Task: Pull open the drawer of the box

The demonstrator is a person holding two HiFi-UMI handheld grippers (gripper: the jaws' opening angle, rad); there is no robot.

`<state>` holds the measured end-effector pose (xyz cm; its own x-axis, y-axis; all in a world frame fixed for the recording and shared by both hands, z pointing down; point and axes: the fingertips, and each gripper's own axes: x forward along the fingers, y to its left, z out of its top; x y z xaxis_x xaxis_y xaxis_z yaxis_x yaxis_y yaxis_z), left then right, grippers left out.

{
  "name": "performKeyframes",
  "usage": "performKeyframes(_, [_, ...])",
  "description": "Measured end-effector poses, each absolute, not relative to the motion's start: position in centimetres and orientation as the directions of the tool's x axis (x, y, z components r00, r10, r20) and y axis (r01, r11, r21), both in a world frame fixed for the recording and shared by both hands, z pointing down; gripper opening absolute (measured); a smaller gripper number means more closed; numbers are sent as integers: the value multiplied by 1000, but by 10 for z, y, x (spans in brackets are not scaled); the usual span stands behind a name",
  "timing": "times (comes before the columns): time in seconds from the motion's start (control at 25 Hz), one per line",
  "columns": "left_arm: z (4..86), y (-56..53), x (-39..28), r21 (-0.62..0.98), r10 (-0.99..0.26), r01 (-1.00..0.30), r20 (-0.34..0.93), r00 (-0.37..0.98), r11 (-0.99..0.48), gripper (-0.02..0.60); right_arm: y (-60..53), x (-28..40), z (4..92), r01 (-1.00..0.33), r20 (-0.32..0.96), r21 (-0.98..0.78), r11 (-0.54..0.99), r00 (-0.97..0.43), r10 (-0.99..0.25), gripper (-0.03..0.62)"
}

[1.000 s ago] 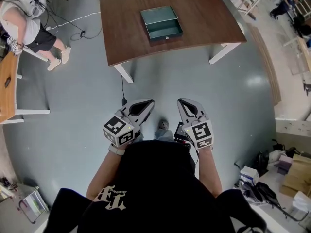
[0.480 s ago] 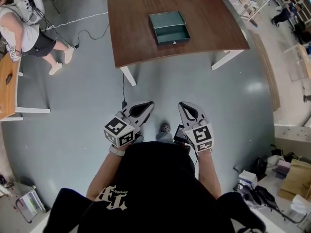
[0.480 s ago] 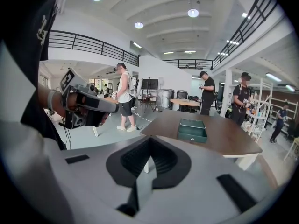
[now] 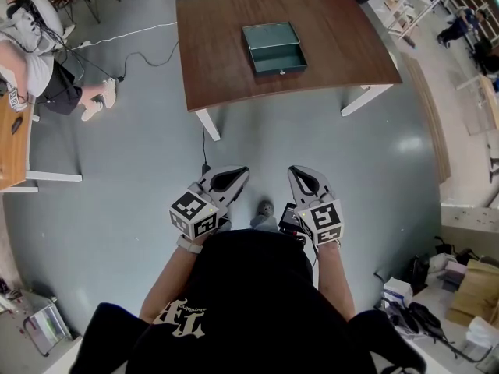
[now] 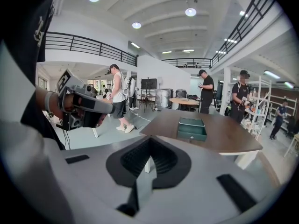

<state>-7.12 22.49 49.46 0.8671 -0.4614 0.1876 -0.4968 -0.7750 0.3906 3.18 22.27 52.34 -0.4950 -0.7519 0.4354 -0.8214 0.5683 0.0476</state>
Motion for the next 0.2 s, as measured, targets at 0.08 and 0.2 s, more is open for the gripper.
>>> performKeyframes(0.08, [495,226,-71,391,-461,-497,189,867,-775,6,222,32,523,-821,434,48,568,-495,-752,-12])
performKeyframes(0.2, [495,228,-71,390,-458,-495,191,868,-776,6,222,31,523,-821,431,47,569,-497,-753,-12])
